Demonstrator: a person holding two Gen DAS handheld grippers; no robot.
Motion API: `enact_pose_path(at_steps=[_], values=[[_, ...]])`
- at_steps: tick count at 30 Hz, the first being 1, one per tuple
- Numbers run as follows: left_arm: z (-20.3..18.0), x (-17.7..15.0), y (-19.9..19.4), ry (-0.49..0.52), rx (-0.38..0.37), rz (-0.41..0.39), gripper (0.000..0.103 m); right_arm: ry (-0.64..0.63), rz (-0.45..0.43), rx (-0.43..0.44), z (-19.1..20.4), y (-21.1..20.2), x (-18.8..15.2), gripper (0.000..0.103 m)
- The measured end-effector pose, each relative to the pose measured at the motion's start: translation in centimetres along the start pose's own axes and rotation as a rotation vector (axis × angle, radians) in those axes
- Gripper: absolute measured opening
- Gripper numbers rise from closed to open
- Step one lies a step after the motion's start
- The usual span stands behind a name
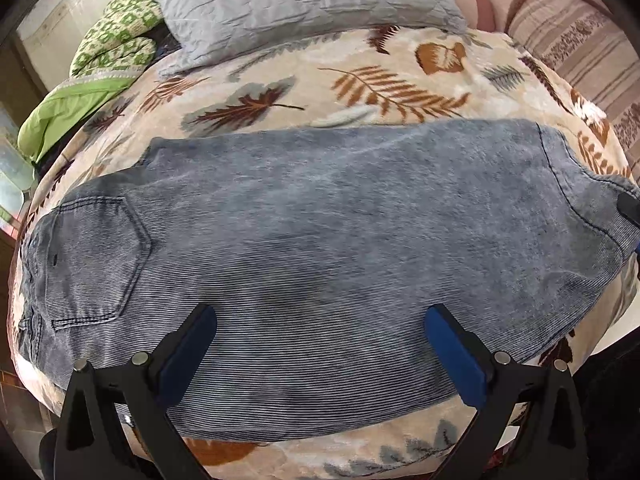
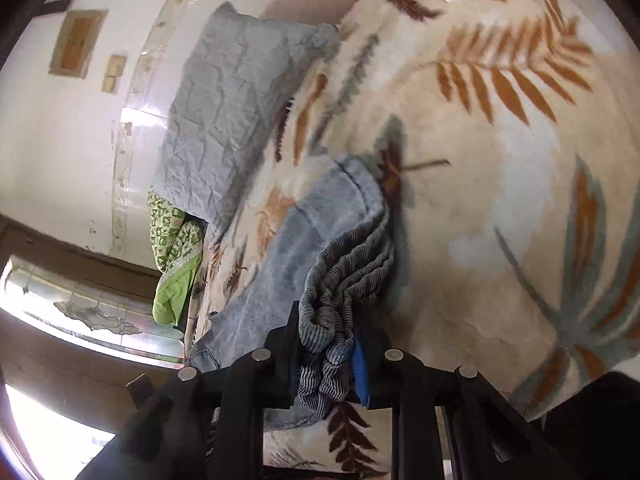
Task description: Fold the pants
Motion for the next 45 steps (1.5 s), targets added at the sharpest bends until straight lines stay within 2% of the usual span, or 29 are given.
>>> enact_pose_path(at_steps=[4,11,18,20,22,23,27,31,33,36,37,40,42,43,45], values=[[3.2,0.2,-0.7,-0.066,0.008,-0.016,0.103,-0.107,-0.023,0.022,3.9,0.5,-0.5,0.022],[10.6,-0.2,-2.1,-0.206,0.044,-0.05,0.103,-0.253,0.068,0.09,11.0,4.0,-4.8,0.022],[19.0,-1.3,-4.4,-0.346,0.149,-0.106,0.103,-0.321,0.256,0.179,17.1,9.8,-12.6,0.022],[21.0,-1.8,-4.8,-0.389,0.171,-0.114,0.103,-0.29,0.337,0.169,17.3,11.8,-15.2,0.027],[22.4,-2.1,-5.0,-0.426,0.186,-0.116,0.103,-0.263,0.45,0.131,16.3,13.9,-18.0,0.041],[22.8,-2.3,-5.0,-0.434,0.188,-0.116,0.103,-0.275,0.498,0.1,15.7,14.6,-19.3,0.044],[21.8,-2.0,-5.2,-0.416,0.163,-0.123,0.103,-0.337,0.475,0.151,16.3,13.1,-18.9,0.054],[17.6,-0.7,-5.4,-0.321,0.104,-0.144,0.103,-0.327,0.344,0.249,17.5,9.8,-14.9,0.059],[15.4,-0.3,-5.0,-0.266,0.084,-0.147,0.103,-0.331,0.258,0.221,16.9,8.6,-12.5,0.059],[11.5,-0.2,-2.9,-0.144,0.081,-0.114,0.103,-0.261,0.207,0.164,13.9,8.3,-10.0,0.058],[10.4,-0.4,-1.7,-0.097,0.089,-0.088,0.103,-0.233,0.218,0.144,13.0,8.7,-9.7,0.058],[9.0,-2.0,1.2,-0.014,0.135,-0.002,0.103,-0.167,0.338,0.066,10.1,10.9,-10.9,0.059],[9.4,-1.9,1.0,-0.051,0.109,-0.017,0.103,-0.146,0.388,0.019,9.3,12.2,-11.6,0.059],[9.7,-1.8,0.9,-0.061,0.09,-0.003,0.103,-0.146,0.384,0.012,9.4,12.3,-11.5,0.06],[10.8,-1.5,0.4,-0.081,0.09,-0.006,0.103,-0.165,0.364,0.044,10.8,12.5,-10.7,0.059]])
Point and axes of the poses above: each gripper's, at about its wrist camera, not at the fingertips, and y roughly the way its jaws point, z to its left, x to its top, the point moved 6 cm from there along y, roughly the way its jaws point, and after that the axes turned 10 degrees about -z, right-handed, at the moved point
